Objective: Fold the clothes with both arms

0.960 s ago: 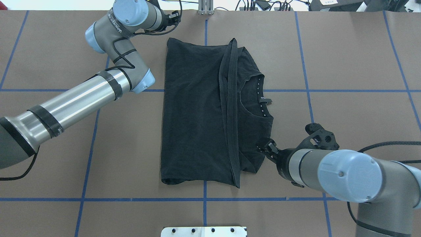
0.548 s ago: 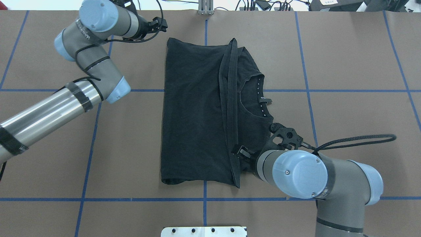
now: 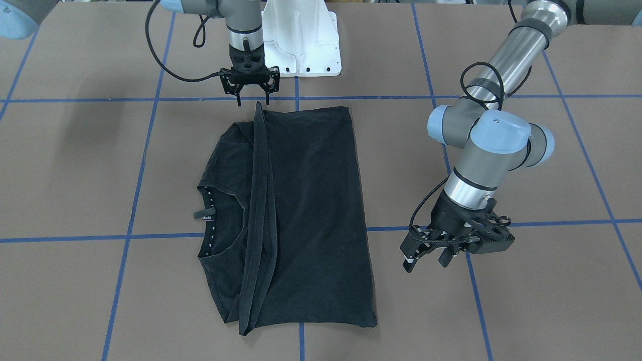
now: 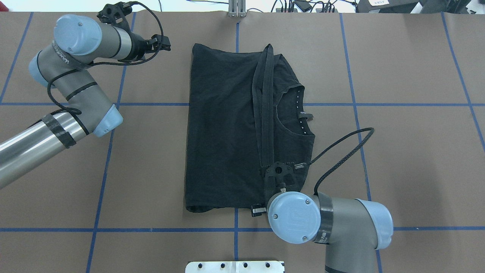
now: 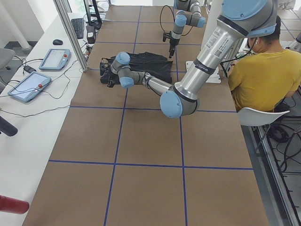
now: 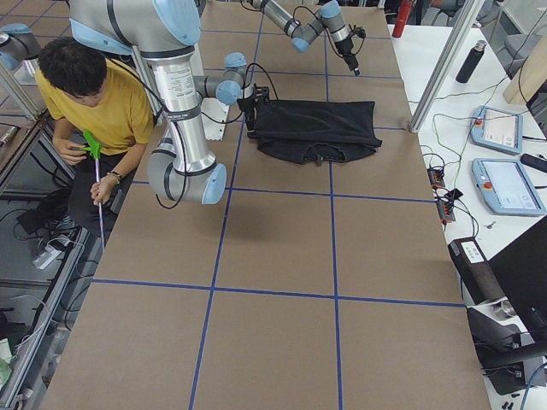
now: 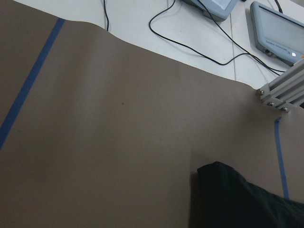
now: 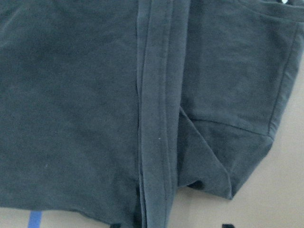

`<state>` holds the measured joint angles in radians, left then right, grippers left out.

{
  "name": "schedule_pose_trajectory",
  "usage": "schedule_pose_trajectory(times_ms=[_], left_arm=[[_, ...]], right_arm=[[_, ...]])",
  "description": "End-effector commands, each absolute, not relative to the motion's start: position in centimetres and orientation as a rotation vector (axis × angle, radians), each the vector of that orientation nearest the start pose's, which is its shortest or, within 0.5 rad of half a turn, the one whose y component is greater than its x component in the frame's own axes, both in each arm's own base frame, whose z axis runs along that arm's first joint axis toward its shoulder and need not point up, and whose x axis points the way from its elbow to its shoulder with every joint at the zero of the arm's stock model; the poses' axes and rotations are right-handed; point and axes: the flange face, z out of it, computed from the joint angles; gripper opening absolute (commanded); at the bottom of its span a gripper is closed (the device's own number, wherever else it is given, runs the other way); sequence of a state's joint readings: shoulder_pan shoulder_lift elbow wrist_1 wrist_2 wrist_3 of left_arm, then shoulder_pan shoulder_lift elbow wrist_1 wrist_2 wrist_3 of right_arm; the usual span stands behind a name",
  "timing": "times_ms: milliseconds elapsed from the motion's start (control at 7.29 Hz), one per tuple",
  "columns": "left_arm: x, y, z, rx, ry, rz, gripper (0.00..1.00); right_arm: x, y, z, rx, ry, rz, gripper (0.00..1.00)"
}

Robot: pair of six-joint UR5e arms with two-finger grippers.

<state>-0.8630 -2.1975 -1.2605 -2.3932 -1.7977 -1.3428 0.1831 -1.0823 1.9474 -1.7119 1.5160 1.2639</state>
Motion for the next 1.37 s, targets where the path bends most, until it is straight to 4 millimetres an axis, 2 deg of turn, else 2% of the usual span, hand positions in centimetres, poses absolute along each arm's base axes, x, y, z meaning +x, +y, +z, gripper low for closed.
schedule_pose_trajectory(times_ms=[0, 137, 274, 411, 685, 823, 960, 1097, 1234], left_arm=[[40.4, -64.2, 33.6, 0.415, 1.084, -0.438, 1.0], [40.4, -64.2, 33.7, 0.414, 1.083, -0.44, 1.0], [40.4, -64.2, 33.6, 0.414, 1.084, -0.439, 1.0], [40.4, -64.2, 33.7, 0.414, 1.083, -0.44, 1.0], [40.4, -64.2, 33.7, 0.414, 1.083, -0.44, 1.0], [40.4, -64.2, 33.7, 0.415, 1.082, -0.441, 1.0], [40.4, -64.2, 33.7, 0.414, 1.083, -0.442, 1.0], [40.4, -64.2, 33.7, 0.414, 1.083, -0.444, 1.0], [40.4, -64.2, 33.6, 0.405, 1.089, -0.461, 1.0]], right_arm=[[-58.3, -24.1, 25.6, 0.257, -0.632, -0.236, 0.58], [-58.2, -23.9, 25.6, 0.251, -0.61, -0.243, 0.46], [-58.2, -23.8, 25.5, 0.251, -0.611, -0.243, 0.13], [-58.2, -23.8, 25.6, 0.249, -0.609, -0.244, 0.0], [-58.1, -23.9, 25.3, 0.247, -0.615, -0.244, 0.0], [-57.4, -24.6, 24.7, 0.249, -0.629, -0.236, 0.0], [-55.6, -25.4, 23.9, 0.242, -0.629, -0.245, 0.0], [-54.4, -24.8, 26.0, 0.228, -0.587, -0.237, 0.0], [-55.9, -20.8, 28.2, 0.162, -0.574, -0.135, 0.0]])
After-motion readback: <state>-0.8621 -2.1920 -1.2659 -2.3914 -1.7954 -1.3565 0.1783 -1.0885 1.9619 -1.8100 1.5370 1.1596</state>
